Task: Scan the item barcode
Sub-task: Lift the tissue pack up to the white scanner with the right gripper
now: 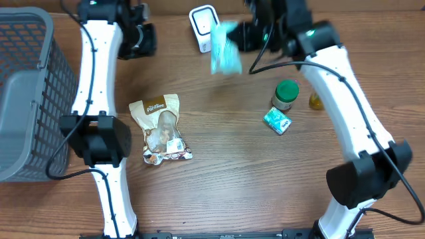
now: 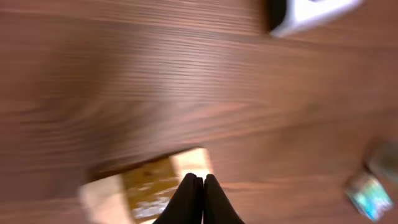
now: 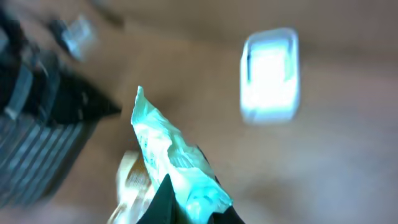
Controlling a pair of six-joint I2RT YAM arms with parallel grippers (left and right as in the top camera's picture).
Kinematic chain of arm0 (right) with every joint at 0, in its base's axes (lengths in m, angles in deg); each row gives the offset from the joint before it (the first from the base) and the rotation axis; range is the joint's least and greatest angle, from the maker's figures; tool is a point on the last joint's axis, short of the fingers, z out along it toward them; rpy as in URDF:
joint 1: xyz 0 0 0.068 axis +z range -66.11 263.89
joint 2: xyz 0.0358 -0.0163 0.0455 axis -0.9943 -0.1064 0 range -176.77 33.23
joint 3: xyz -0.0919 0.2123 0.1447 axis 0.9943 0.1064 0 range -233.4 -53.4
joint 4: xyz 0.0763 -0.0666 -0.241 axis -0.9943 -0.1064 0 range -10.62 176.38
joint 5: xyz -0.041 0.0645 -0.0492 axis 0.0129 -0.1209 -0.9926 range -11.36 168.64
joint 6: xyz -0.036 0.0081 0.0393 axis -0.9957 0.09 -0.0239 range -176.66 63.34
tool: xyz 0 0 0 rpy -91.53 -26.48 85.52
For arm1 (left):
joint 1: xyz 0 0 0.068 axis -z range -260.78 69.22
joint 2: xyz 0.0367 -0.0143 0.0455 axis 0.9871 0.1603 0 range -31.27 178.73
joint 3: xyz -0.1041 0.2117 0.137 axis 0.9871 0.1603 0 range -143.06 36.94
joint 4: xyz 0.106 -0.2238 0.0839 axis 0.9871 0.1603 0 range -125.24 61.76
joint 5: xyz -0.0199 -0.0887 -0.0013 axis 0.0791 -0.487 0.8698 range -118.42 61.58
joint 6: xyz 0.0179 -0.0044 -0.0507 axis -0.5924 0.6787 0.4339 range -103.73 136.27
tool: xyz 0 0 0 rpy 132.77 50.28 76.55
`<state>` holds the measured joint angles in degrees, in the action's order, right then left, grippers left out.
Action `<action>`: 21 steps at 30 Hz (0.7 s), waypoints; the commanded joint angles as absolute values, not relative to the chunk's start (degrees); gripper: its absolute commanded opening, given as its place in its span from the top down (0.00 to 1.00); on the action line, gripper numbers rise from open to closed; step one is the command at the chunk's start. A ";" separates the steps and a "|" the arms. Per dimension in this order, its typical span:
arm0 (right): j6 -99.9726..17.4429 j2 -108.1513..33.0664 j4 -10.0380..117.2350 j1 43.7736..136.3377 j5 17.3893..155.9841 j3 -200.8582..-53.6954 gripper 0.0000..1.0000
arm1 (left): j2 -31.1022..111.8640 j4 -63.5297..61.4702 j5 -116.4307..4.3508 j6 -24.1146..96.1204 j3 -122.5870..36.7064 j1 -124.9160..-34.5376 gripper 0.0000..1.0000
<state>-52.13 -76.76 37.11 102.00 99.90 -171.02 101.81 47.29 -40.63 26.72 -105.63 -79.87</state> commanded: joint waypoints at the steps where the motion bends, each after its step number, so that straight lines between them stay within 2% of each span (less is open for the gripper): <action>1: -58.93 -74.29 38.70 102.26 90.57 -178.37 0.97 | 101.70 47.04 -35.45 28.34 -106.70 -83.41 0.82; 2: -59.97 -74.29 40.06 102.26 90.13 -178.56 0.96 | 101.70 47.04 -35.45 28.34 -106.70 -83.85 0.72; 3: -61.33 -74.29 41.59 102.26 89.87 -178.54 0.96 | 101.70 47.11 -35.45 28.32 -106.70 -84.42 0.50; 4: -62.86 -74.49 43.42 102.26 89.67 -178.28 0.96 | 101.70 47.29 -35.45 28.30 -106.70 -84.74 0.15; 5: -65.09 -74.93 45.19 102.48 89.54 -178.13 0.96 | 101.70 47.44 -35.45 28.30 -106.70 -84.98 0.00; 13: -73.68 -79.93 53.02 106.72 79.22 -178.08 0.96 | 101.70 47.22 -35.43 28.30 -106.70 -84.92 0.00; 15: -77.11 -83.47 58.00 108.89 72.32 -178.06 0.96 | 101.70 47.22 -35.43 28.30 -106.70 -84.90 0.00; 21: -84.17 -92.81 71.44 111.14 64.62 -177.89 0.96 | 101.70 47.22 -35.45 28.30 -106.70 -84.90 0.00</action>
